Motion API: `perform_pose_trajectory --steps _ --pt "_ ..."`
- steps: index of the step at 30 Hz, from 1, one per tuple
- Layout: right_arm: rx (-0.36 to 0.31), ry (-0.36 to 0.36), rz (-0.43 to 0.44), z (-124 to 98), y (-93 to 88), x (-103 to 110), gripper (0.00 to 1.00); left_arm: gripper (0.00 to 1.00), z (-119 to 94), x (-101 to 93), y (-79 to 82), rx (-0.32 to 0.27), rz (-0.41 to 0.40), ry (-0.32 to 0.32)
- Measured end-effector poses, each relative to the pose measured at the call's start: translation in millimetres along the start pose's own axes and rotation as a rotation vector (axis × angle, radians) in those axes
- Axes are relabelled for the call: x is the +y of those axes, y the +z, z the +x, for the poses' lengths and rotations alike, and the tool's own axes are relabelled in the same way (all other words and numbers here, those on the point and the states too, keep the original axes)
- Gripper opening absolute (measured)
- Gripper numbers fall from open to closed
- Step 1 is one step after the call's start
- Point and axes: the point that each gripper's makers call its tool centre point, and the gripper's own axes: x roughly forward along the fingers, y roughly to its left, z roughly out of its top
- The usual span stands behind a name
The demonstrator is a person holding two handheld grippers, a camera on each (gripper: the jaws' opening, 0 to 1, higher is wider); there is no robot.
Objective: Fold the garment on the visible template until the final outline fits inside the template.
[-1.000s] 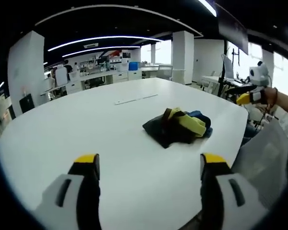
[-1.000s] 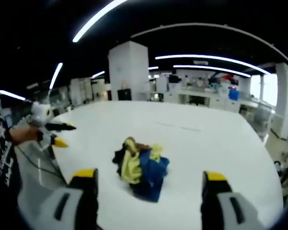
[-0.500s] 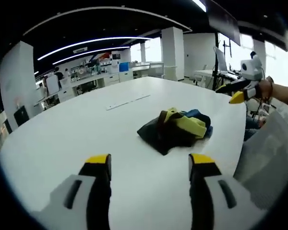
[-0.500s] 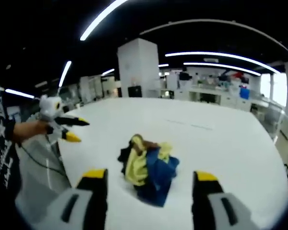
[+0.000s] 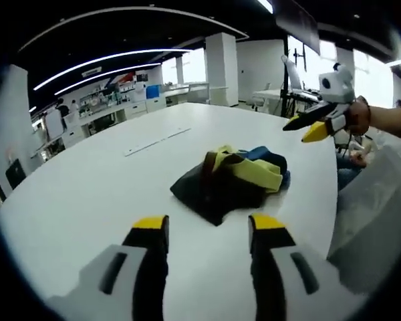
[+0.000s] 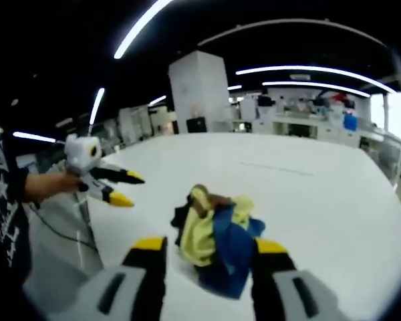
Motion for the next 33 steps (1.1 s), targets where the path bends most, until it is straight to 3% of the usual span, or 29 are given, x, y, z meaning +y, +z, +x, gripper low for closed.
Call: perform_pose_trajectory --steps 15,33 --pt "0.05 0.038 -0.006 44.2 -1.9 -6.6 0.32 0.29 46.9 -3.2 -8.0 0.043 0.041 -0.065" --pt "0.12 0.038 -0.037 64.8 -17.1 -15.3 0.18 0.13 88.4 -3.2 -14.8 0.067 0.095 -0.125"
